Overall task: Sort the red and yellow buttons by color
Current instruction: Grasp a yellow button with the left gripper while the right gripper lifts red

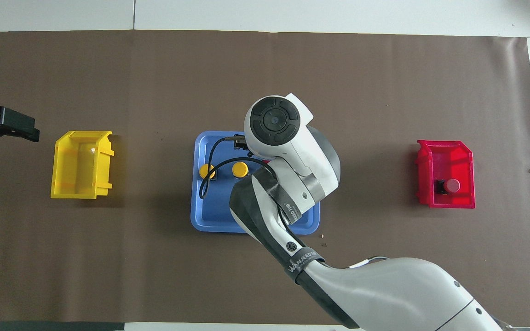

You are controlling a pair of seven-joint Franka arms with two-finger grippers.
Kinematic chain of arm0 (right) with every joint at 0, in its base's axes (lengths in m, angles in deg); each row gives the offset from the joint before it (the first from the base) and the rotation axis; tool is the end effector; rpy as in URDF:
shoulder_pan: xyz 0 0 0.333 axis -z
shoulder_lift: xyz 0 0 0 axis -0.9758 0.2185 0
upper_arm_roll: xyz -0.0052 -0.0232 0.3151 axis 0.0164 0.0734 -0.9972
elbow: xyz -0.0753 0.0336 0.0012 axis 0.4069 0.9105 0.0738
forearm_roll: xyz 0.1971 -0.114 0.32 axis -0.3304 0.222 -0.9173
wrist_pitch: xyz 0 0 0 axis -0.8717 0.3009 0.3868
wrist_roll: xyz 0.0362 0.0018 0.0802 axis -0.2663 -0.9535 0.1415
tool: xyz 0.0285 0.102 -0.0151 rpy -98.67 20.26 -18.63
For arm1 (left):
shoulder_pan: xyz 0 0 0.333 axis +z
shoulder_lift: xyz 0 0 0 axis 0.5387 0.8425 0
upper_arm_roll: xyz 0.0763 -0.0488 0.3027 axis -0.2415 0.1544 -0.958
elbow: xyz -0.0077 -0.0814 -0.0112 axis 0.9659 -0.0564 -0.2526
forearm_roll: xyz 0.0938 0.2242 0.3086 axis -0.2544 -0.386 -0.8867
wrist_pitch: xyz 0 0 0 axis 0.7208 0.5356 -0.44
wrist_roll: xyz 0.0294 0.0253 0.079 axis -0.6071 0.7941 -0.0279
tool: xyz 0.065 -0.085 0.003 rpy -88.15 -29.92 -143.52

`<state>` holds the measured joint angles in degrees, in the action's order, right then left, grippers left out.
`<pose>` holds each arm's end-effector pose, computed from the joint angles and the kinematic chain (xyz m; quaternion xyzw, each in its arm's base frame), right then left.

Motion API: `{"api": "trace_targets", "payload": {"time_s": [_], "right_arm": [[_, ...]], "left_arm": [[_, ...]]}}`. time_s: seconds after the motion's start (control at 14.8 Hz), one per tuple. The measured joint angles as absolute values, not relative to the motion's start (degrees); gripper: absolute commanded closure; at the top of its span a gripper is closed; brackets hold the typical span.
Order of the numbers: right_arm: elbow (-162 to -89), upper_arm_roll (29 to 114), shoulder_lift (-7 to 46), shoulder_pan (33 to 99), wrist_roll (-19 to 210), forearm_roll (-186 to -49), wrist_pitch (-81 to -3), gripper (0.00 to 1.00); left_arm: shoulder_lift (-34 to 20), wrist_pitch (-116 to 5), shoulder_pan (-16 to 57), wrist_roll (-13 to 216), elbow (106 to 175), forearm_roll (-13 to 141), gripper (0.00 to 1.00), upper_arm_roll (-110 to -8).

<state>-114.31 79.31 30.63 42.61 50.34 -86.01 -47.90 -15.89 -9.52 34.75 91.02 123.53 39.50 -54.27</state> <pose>0.5697 0.3852 0.3704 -0.9988 0.0218 -0.0403 0.0162 0.5588 -0.0529 0.6048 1.0000 -0.0043 -0.0044 0.0048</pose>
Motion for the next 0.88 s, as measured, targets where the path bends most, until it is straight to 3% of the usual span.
{"api": "trace_targets", "payload": {"time_s": [0.2,0.4,0.67,0.81,0.88], "right_arm": [[-115.4,79.5,30.0,42.6,50.3,-85.7,-48.5,0.11],[-115.9,79.6,29.4,42.6,50.3,-85.7,-48.8,0.21],[-118.9,79.6,29.0,42.6,50.3,-85.7,-52.0,0.42],[-120.4,79.6,28.7,42.6,50.3,-85.7,-53.1,0.47],[-120.8,79.6,28.5,42.6,50.3,-85.7,-53.4,0.55]], "left_arm": [[-18.3,-25.3,25.5,106.7,136.3,40.0,0.08,-53.4],[-17.9,-34.9,14.7,119.3,146.2,40.0,0.09,-52.7],[-15.3,-43.8,8.9,125.6,153.2,40.0,0.14,-52.7],[-13.6,-46.8,8.2,126.9,154.4,40.0,0.16,-52.8],[-12.7,-47.6,8.0,127.1,154.4,40.0,0.18,-52.8]]}}
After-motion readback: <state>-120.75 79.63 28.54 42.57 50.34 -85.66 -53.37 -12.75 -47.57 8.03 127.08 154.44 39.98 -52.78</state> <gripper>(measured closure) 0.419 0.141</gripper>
